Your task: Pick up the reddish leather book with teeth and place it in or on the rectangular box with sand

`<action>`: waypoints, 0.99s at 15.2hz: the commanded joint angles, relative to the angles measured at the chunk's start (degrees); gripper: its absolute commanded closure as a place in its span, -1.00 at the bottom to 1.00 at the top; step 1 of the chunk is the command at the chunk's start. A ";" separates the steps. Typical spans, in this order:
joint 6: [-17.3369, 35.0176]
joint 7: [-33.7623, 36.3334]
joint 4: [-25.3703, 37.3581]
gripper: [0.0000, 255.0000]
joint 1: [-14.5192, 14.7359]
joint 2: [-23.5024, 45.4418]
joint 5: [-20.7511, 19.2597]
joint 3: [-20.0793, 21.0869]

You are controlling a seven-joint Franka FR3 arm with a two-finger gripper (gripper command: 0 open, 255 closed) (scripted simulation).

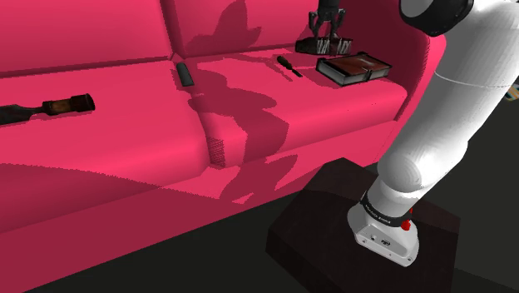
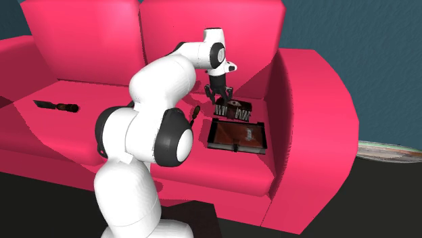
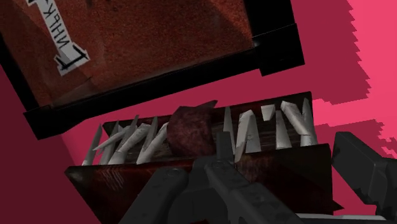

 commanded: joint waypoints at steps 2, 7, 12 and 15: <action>-2.43 -0.39 2.98 1.00 -0.15 0.44 0.18 -0.09; -6.78 -1.02 8.73 1.00 -0.44 1.86 0.64 -0.22; -11.48 -1.77 15.42 1.00 -0.93 3.89 1.29 -0.41; -13.83 -2.17 18.97 1.00 -1.25 5.12 1.69 -0.52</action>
